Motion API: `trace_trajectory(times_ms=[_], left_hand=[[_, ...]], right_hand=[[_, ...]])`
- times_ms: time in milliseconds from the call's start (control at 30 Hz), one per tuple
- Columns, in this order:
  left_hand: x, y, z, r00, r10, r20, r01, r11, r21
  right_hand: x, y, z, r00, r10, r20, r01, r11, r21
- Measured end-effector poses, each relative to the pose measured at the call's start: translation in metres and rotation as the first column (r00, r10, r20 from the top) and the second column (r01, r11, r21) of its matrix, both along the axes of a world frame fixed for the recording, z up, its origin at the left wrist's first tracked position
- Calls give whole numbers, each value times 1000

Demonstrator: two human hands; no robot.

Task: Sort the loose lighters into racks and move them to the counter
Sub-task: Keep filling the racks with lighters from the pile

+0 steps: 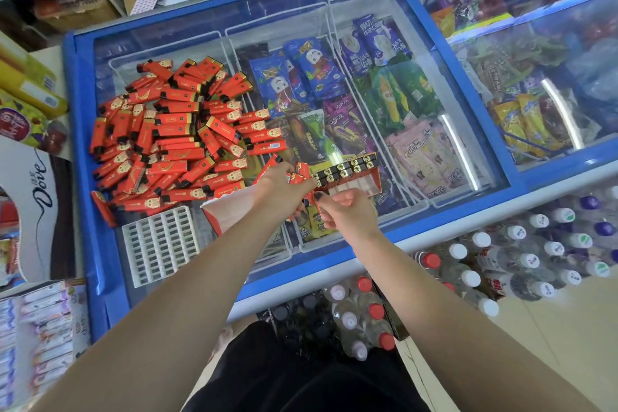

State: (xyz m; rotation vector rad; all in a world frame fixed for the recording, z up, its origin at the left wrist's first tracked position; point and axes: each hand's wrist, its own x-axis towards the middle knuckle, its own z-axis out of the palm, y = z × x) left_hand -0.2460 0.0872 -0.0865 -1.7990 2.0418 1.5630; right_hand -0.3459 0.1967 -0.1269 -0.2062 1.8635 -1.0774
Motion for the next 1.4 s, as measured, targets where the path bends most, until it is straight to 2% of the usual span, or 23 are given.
trace_trajectory(times_ms=[67, 133, 267, 333, 433, 600, 800, 933, 1100, 1233, 1333, 1400], left_hand=[[2, 0, 2, 999, 19, -27, -18, 1000, 18], [3, -2, 5, 998, 34, -60, -32, 999, 37], [7, -4, 11, 986, 88, -139, -75, 992, 97], [9, -4, 14, 972, 148, -182, -120, 980, 156], [10, -3, 17, 949, 228, -219, -176, 956, 234], [11, 4, 17, 935, 256, -244, -181, 939, 291], [12, 8, 21, 950, 187, -249, -110, 950, 292], [11, 7, 14, 951, 194, -242, -115, 945, 305], [8, 7, 6, 955, 172, -241, -94, 947, 307], [4, 9, 5, 972, 100, -213, -48, 970, 239], [1, 10, 2, 978, 82, -189, -43, 978, 203], [0, 10, 1, 980, 88, -178, -50, 978, 205]], right_hand=[[1, -4, 2, 992, -66, 108, 57, 995, 79], [0, -6, 4, 987, -79, 138, 62, 990, 126], [1, -5, 11, 991, 10, 133, -35, 982, 186], [2, -1, 15, 988, 11, 151, -31, 991, 128], [4, 5, 26, 954, -25, 299, 41, 998, -47], [10, 7, 39, 976, -43, 215, 85, 978, -189], [-7, 14, 41, 948, -182, 261, 250, 933, -258], [-29, 20, 37, 973, -212, 94, 230, 936, -267], [-46, 18, 32, 983, -153, -102, 129, 970, -204], [-42, 12, 28, 925, 51, -376, -102, 988, -116], [-33, 10, 26, 856, 199, -477, -263, 962, -71], [-27, 9, 21, 829, 223, -513, -301, 951, -73]])
